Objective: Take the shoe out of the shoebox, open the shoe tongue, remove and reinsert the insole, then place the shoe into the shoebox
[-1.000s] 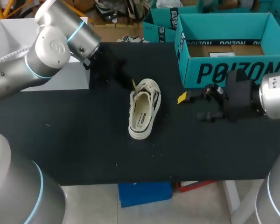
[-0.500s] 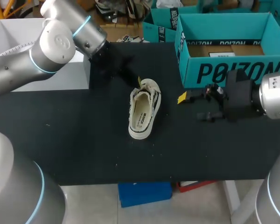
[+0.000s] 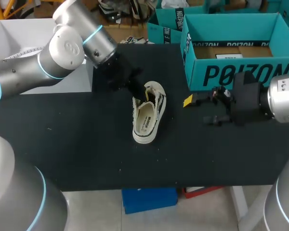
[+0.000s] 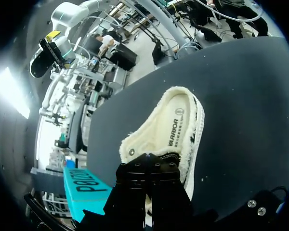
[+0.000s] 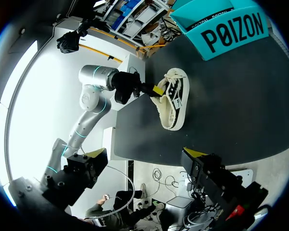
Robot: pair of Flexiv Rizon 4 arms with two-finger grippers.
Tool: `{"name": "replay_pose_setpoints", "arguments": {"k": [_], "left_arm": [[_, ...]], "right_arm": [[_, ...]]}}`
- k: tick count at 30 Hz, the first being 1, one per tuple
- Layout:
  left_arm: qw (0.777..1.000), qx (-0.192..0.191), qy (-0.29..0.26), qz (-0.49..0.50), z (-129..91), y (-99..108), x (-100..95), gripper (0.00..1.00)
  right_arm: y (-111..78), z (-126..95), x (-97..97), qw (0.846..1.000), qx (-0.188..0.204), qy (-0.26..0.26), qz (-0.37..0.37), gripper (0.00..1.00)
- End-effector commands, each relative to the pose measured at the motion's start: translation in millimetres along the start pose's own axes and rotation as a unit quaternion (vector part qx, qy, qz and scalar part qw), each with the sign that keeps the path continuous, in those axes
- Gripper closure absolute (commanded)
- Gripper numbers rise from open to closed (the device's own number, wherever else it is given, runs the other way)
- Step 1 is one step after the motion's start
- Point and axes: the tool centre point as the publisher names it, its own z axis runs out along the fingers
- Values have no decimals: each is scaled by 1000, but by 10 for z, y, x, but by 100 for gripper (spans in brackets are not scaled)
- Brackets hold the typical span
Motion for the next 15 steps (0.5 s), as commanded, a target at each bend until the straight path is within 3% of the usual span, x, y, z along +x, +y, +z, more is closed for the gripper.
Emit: {"name": "replay_pose_setpoints", "arguments": {"k": [1, 5, 9, 15], "left_arm": [[1000, -5, -2, -1, 22, -89, 59, 100], [1000, -2, 2, -3, 7, -123, 64, 100], [1000, -11, 13, 8, -151, -145, -6, 98], [998, -35, 41, 20, -542, -198, -105, 82]], "right_arm": [[0, 5, 4, 1000, 0, 0, 0, 0], [0, 5, 4, 1000, 0, 0, 0, 0], [0, 5, 4, 1000, 0, 0, 0, 0], [0, 5, 4, 1000, 0, 0, 0, 0]]}}
